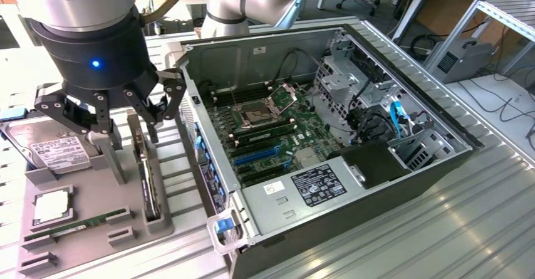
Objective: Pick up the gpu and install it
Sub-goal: 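Pick up the gpu and move the gpu toward the slot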
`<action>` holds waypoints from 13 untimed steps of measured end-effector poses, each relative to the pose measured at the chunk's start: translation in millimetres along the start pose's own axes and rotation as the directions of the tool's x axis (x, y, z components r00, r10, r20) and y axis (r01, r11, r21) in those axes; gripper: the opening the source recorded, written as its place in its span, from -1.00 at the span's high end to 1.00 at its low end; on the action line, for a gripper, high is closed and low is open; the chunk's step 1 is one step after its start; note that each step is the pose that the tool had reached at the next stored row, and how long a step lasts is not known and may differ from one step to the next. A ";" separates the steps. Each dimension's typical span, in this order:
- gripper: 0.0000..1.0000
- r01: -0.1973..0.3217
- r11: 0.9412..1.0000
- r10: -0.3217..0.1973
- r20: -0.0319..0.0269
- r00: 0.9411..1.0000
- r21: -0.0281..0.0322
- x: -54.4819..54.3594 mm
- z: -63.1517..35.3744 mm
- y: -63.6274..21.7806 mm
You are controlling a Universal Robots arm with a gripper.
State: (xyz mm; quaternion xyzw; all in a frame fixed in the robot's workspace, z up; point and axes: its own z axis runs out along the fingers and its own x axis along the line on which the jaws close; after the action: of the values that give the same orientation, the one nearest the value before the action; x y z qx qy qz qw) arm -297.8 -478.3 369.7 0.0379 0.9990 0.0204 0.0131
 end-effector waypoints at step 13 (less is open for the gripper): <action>0.04 0.000 1.000 0.000 0.000 1.000 0.007 0.5 15.0 0.3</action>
State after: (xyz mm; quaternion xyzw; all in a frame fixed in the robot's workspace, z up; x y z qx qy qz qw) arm -297.9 -477.3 354.7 0.0379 0.9991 0.0170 0.0132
